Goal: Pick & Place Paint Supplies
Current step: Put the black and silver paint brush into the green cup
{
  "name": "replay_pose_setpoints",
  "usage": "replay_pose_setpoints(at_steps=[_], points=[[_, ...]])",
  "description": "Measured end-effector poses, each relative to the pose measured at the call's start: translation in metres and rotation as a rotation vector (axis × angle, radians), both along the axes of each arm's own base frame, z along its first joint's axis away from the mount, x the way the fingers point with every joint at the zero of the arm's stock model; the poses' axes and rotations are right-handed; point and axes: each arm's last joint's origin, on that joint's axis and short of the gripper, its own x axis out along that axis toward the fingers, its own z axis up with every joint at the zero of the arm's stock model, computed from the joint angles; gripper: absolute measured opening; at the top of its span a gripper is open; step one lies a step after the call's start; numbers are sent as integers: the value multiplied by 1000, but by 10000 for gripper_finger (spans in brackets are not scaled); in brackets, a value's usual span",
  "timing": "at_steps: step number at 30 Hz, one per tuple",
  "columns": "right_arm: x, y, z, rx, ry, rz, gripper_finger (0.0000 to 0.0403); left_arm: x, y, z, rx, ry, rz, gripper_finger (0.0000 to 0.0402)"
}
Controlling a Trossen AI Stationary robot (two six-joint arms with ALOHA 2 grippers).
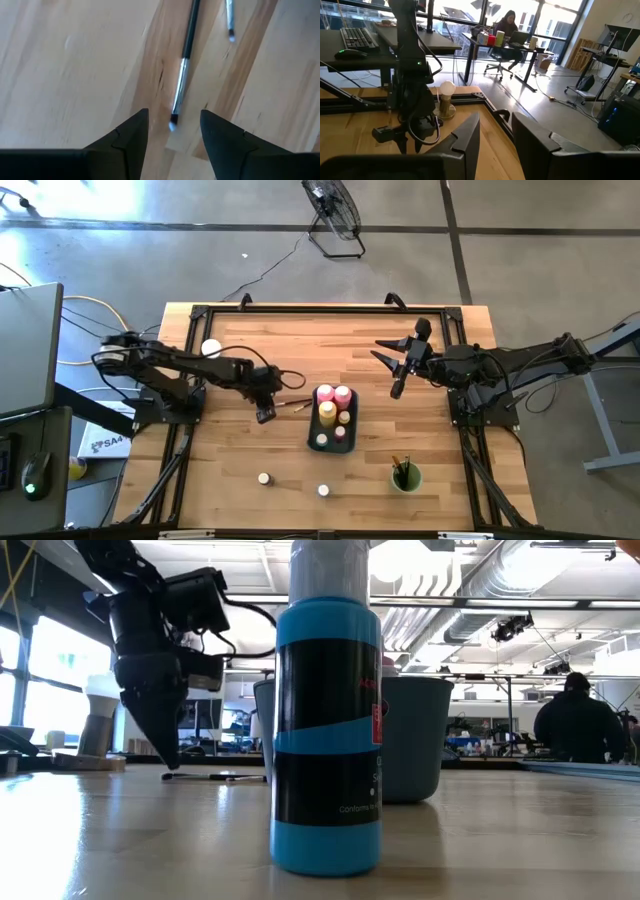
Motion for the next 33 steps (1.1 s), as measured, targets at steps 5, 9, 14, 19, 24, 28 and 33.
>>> replay_pose_setpoints(at_steps=[5,9,14,19,24,28,33], points=[[0,0,0,0,1,0,107,1,0,-6,0,28,1,175],[0,0,0,0,1,0,107,2,0,-11,-9,56,20,175],[0,0,0,-1,2,0,107,4,1,-16,7,77,32,175],[0,0,0,-1,5,0,107,4,2,-16,32,77,68,175],[0,0,-1,-2,7,0,107,4,3,-16,78,76,109,175],[0,0,-1,-2,7,0,107,4,5,-16,123,79,127,175],[0,0,-1,-2,7,0,107,4,5,-16,150,84,139,175]])
